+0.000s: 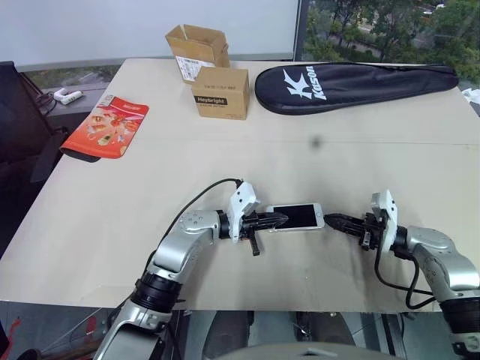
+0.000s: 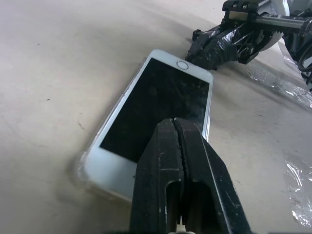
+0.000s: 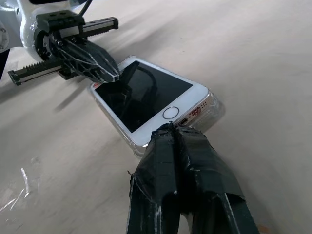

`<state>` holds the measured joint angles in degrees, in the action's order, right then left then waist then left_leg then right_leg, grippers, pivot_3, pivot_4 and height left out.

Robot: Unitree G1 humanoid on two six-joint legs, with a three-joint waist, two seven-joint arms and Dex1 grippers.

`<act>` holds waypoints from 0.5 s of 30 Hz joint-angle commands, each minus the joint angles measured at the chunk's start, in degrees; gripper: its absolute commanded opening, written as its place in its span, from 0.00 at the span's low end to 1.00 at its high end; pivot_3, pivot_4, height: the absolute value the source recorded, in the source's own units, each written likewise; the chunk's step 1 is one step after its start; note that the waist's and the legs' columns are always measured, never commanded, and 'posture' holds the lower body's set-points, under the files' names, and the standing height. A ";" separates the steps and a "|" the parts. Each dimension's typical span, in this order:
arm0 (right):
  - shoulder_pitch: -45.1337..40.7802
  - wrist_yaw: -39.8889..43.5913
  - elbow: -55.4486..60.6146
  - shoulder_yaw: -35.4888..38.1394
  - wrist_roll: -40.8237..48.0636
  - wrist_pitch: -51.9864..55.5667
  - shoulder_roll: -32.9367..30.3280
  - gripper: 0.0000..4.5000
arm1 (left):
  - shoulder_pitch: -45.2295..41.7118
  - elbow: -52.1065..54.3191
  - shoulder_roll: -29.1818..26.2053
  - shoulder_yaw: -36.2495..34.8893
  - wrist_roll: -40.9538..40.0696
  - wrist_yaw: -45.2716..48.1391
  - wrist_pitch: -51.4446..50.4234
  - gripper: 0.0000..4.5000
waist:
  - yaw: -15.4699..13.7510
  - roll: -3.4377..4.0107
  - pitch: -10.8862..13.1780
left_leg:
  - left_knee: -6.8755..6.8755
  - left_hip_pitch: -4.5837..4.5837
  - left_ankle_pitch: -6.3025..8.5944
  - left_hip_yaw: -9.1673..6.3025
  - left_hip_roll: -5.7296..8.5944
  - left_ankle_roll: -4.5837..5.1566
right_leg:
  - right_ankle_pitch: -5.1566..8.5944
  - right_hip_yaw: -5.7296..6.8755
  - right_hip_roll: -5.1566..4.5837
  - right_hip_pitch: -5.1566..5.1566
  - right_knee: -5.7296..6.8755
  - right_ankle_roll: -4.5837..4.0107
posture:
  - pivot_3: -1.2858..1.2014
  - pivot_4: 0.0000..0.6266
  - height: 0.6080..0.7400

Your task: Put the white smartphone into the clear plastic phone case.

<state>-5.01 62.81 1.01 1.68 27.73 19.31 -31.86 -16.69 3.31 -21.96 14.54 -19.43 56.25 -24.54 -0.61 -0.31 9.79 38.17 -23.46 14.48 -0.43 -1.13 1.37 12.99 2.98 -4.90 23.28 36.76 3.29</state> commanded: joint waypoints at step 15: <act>-1.17 1.50 0.21 -3.10 -1.40 -2.21 0.00 0.01 | -1.00 -6.95 -1.40 6.48 8.42 -3.52 0.22 0.00 | -0.16 -0.04 -0.35 | 0.13 0.77 0.01 0.06 0.00 0.02 | 0.23 -0.28 0.00 -0.69 0.04 -0.06 | 0.52 0.24 0.94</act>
<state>-5.95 63.75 1.09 -1.00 27.84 18.79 -31.18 -19.52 0.95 -22.73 19.03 -14.36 54.17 -22.46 -0.77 -0.34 9.43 38.30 -22.65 14.50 -0.39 -1.13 1.38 13.21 2.62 -4.90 22.59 36.80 3.23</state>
